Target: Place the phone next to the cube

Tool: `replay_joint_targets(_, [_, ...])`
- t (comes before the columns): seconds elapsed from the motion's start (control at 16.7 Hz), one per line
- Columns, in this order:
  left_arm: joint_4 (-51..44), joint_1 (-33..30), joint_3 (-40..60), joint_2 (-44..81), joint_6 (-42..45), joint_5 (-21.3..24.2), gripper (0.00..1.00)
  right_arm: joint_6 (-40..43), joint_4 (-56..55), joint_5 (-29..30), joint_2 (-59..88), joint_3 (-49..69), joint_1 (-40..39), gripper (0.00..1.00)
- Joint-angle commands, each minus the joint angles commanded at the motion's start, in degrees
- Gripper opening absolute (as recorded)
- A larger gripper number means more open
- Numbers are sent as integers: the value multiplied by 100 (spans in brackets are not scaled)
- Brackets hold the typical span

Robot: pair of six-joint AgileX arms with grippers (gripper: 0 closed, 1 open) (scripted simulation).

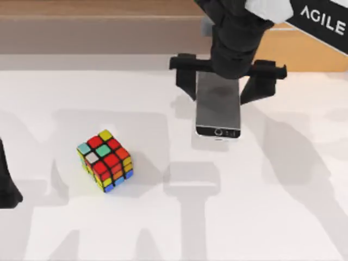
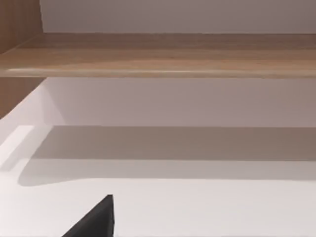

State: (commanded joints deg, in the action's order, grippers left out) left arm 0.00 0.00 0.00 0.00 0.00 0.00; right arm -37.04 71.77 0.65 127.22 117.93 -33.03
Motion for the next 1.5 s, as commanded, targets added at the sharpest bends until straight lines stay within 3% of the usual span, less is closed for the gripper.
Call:
replay_joint_targets(0.42, [0, 0, 0, 0, 0, 0, 100, -575, 349, 8, 563, 153, -819, 0])
replay_joint_targets(1.02, [0, 0, 0, 0, 0, 0, 100, -652, 367, -17, 599, 147, -881, 0])
replay_joint_targets(1.5, [0, 0, 0, 0, 0, 0, 100, -951, 64, -649, 500, -81, -1099, 0])
